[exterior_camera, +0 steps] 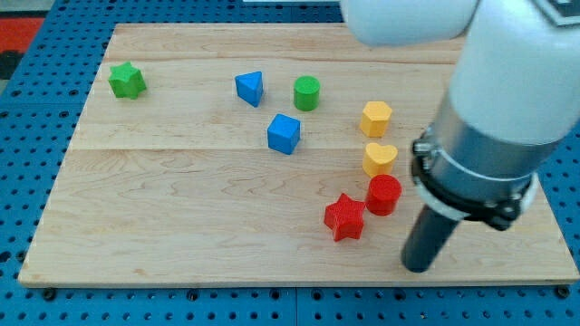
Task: Move the red circle right a bit along with red star
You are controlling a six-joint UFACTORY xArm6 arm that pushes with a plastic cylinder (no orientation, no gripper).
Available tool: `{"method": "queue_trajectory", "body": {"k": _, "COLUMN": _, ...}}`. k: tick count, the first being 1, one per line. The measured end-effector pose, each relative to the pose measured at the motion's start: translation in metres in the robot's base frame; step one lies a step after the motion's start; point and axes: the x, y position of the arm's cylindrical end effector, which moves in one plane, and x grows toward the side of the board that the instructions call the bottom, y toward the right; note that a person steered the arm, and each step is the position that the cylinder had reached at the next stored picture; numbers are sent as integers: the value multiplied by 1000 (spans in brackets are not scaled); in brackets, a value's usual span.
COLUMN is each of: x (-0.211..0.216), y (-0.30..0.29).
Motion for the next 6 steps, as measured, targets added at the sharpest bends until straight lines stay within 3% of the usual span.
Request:
{"method": "queue_trajectory", "body": {"k": 1, "x": -24, "y": -58}}
{"method": "queue_trajectory", "body": {"k": 3, "x": -63, "y": -92}}
{"method": "queue_trajectory", "body": {"k": 4, "x": -25, "y": -18}}
{"method": "queue_trajectory", "body": {"k": 5, "x": -38, "y": 42}}
{"method": "queue_trajectory", "body": {"k": 6, "x": -58, "y": 39}}
